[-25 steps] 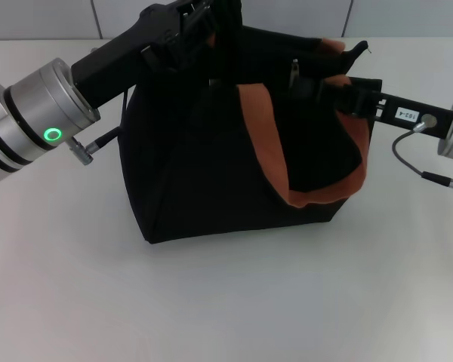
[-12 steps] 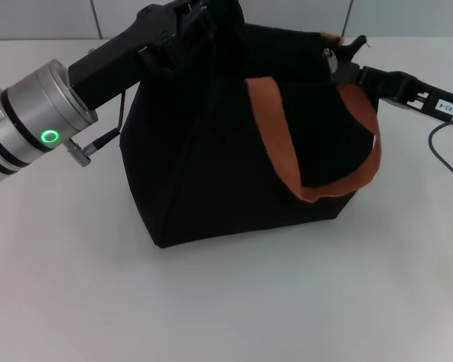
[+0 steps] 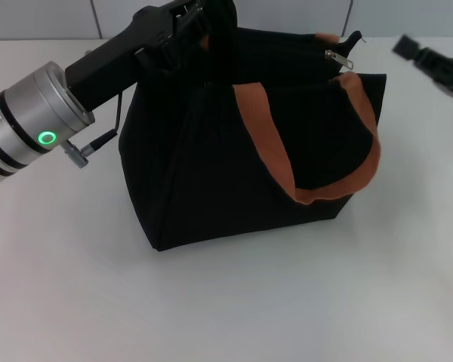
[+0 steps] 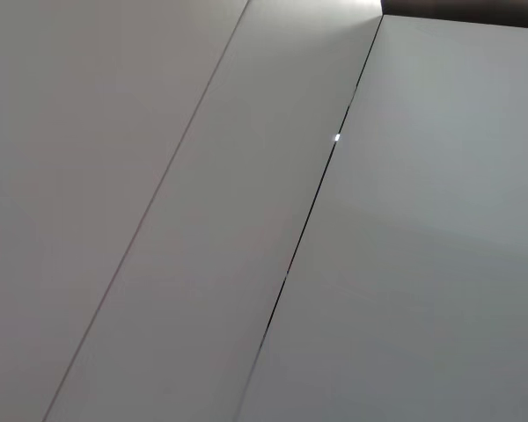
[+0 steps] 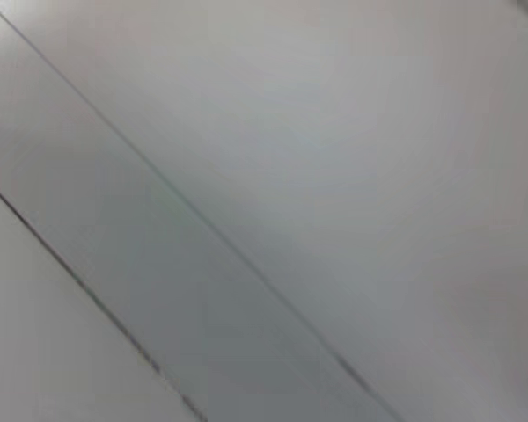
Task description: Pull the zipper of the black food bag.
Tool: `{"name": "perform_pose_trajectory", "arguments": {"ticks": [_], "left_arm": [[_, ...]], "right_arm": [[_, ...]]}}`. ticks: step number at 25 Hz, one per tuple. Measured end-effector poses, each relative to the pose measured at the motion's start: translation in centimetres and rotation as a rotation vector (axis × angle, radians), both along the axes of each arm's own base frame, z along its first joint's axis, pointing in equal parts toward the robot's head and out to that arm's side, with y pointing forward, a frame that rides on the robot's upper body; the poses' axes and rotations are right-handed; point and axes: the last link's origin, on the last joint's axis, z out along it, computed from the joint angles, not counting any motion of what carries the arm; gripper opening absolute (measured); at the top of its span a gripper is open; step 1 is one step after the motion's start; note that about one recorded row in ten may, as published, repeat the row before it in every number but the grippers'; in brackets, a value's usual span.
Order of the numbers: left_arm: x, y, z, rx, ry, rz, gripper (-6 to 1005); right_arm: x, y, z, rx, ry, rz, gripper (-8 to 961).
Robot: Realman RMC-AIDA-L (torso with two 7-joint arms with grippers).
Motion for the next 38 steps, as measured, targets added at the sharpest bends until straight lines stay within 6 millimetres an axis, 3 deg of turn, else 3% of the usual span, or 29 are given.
{"name": "perform_pose_trajectory", "arguments": {"ticks": [9,14,18,21,27,31,37,38], "left_arm": [[-0.4,0.7,1.4,0.067,0.029,0.001,32],[-0.9,0.6,2.2,0.118,0.079,-0.028,54],[-1.6,-0.1,3.2,0.169,0.096,-0.059,76],[-1.6,-0.4,3.5,0.185,0.084,-0.072,164],[-2.6,-2.6,6.3,0.275,-0.035,-0.113,390],[-3.1,-3.7,6.0,0.246,-0.032,-0.133,559],[-5.5,-8.3,4.8,0.183,0.133,-0.238,752],[-5.5,-8.3,4.8,0.183,0.133,-0.238,772]], "right_arm": [[1.1,-3.5,-0.1,0.227,0.028,0.029,63],[0.7,-4.2,-1.2,0.249,0.029,0.049,244],[0.3,-5.3,-2.8,0.265,0.023,0.071,477],[0.3,-5.4,-2.9,0.265,0.025,0.069,512],[0.4,-6.1,-3.6,0.278,0.018,0.069,548],[0.3,-6.5,-3.9,0.288,-0.016,0.101,547],[0.1,-7.5,-4.3,0.267,-0.116,0.225,547],[0.1,-7.5,-4.3,0.267,-0.116,0.225,547]]}}
